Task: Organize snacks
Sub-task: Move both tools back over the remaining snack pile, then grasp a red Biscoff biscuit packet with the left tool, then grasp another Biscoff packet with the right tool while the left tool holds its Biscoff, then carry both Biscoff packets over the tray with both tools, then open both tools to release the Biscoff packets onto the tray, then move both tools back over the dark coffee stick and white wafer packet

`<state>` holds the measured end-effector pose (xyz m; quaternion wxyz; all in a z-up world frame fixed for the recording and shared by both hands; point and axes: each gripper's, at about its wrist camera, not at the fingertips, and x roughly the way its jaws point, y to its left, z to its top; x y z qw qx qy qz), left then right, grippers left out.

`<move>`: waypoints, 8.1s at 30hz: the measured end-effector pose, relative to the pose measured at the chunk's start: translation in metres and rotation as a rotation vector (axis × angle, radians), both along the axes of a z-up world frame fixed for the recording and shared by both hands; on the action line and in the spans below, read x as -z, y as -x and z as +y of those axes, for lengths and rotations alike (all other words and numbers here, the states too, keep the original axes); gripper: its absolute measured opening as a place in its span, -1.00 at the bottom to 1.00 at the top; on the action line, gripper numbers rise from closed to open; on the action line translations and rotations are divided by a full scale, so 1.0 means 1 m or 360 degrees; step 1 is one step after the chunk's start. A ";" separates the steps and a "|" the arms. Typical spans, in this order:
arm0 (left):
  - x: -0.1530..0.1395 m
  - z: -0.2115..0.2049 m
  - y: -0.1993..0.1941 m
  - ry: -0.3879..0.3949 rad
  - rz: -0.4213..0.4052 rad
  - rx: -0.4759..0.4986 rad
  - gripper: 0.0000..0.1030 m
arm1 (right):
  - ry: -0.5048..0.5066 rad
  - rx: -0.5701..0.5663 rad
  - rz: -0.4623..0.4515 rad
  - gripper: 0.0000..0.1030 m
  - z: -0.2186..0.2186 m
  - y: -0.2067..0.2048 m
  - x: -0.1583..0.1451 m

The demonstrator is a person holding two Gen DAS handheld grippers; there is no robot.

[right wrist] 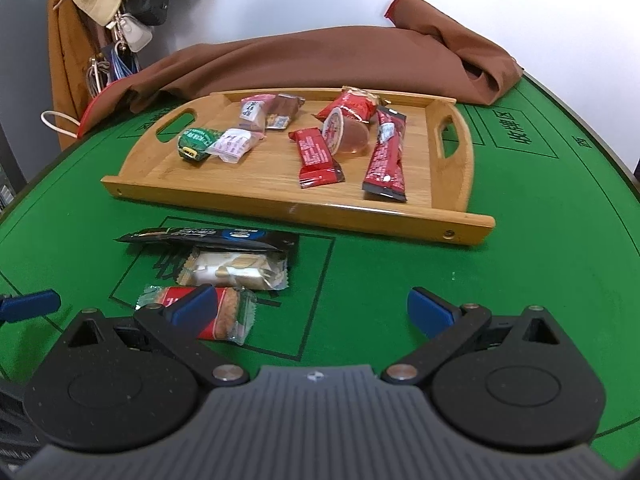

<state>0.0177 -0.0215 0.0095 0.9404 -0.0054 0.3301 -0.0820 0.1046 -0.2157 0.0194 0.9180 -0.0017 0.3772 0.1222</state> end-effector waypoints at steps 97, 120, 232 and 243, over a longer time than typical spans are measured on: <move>-0.027 0.047 -0.041 -0.0039 -0.0124 -0.0237 0.22 | 0.0051 -0.0077 -0.0095 0.27 0.062 0.040 -0.002; -0.057 0.041 -0.131 0.0117 0.0021 -0.0078 0.21 | -0.0040 0.0137 -0.0112 0.28 0.005 -0.032 -0.039; -0.004 0.008 -0.124 -0.0037 0.0183 0.0066 0.93 | 0.0153 -0.0314 -0.0044 1.00 0.050 -0.005 0.001; -0.006 0.009 -0.126 -0.0011 0.0182 0.0089 0.86 | 0.0107 -0.0249 -0.0023 0.52 0.060 -0.014 0.004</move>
